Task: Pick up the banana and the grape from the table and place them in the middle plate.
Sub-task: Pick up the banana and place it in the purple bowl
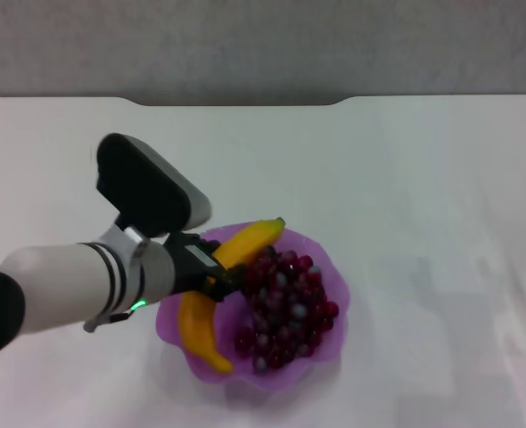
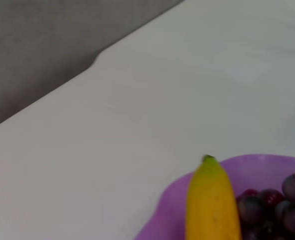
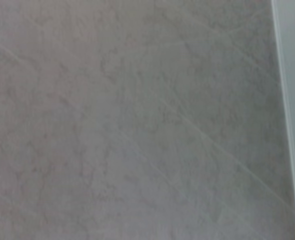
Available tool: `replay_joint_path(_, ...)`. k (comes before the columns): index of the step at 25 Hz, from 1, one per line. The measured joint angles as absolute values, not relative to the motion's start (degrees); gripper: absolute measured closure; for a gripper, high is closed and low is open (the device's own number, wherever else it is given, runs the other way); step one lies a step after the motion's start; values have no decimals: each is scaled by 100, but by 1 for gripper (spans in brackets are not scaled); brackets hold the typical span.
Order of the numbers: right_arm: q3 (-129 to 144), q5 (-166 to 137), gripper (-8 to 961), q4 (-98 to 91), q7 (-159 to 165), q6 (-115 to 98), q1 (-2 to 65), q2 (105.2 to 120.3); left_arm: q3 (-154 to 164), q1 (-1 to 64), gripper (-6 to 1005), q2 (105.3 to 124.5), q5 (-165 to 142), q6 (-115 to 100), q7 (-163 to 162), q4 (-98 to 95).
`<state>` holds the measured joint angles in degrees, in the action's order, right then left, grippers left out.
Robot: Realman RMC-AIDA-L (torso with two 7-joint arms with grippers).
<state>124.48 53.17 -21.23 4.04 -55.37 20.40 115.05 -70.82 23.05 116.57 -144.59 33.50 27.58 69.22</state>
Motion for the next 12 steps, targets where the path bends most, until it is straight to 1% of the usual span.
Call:
replay_joint_path(10, 12446, 5324, 73, -2120, 404, -5534, 2039, 11505, -6780, 2256, 500, 11678, -14393, 2716, 2712, 6916)
replay_joint_path(12, 12439, 5325, 73, -2118, 404, -5532, 2029, 11505, -6772, 2214, 412, 11678, -14348, 2531, 2711, 6923)
